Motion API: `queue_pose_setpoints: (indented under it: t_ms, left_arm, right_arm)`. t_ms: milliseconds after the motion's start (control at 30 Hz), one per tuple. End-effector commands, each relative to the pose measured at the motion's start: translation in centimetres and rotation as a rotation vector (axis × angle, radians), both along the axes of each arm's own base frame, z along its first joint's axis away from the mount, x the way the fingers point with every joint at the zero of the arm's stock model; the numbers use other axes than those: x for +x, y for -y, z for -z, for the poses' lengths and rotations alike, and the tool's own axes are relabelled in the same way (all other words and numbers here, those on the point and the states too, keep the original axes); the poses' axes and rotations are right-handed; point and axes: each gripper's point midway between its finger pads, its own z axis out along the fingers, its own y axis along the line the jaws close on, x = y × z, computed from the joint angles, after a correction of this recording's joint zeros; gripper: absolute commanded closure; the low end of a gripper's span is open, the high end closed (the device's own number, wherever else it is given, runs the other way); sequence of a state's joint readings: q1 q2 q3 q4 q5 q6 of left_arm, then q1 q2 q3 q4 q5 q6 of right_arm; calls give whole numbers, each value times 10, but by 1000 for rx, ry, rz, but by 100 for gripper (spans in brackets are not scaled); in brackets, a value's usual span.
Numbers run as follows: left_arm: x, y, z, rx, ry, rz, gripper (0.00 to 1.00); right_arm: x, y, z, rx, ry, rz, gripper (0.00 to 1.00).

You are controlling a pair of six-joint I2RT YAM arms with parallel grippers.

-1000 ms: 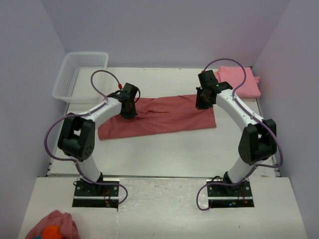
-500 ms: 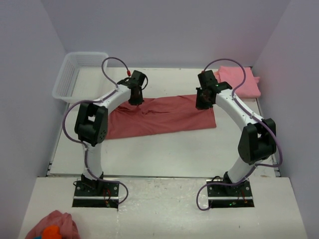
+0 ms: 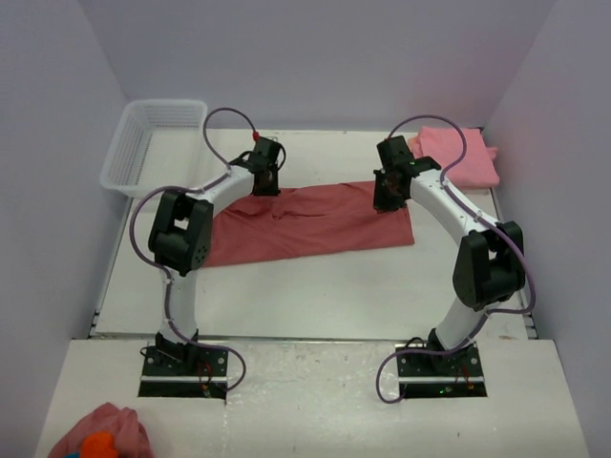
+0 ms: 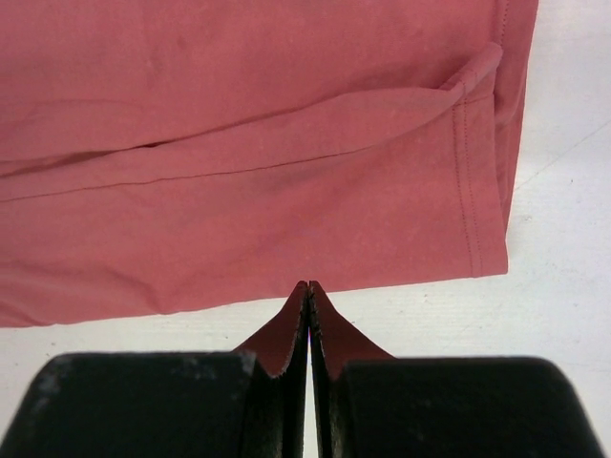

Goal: Fold and stack the t-shirts
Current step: Fold the other side of the tshirt into a rectangle

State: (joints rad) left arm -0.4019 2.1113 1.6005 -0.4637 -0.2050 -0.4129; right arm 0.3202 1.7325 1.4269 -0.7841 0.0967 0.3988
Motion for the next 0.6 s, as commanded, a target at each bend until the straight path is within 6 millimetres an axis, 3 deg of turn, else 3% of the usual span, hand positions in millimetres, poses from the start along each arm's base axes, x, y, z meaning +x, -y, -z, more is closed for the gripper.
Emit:
queue_pose_setpoints:
  t_ms: [0, 133, 167, 267, 367, 400, 433, 467, 500, 567]
  left_arm:
    - [27, 11, -67, -49, 224, 56, 71]
    - [15, -2, -85, -26, 227, 4, 62]
    - [8, -5, -91, -26, 226, 2, 52]
    - [-17, -21, -105, 28, 246, -60, 42]
    - [-43, -26, -117, 28, 265, -64, 43]
    - [-53, -27, -114, 13, 236, -72, 50]
    - [-61, -29, -110, 12, 212, -80, 78]
    - [-67, -30, -109, 8, 193, -82, 91]
    - [-76, -29, -100, 3, 142, -68, 100]
    - [-83, -28, -91, -5, 101, -69, 100]
  right_arm:
    - [13, -7, -18, 35, 61, -16, 100]
    - [11, -3, -26, 26, 77, -10, 100]
    - [11, -3, -30, 30, 85, -10, 100]
    - [9, -7, -32, 46, 90, -18, 100]
    - [7, -9, -31, 54, 86, -19, 100]
    - [7, -9, -31, 56, 85, -18, 100]
    - [6, -9, -30, 59, 86, -20, 100]
    - [6, -9, -32, 60, 90, -20, 100]
    - [6, -10, -33, 62, 93, -20, 100]
    - [6, -10, -34, 64, 96, -22, 100]
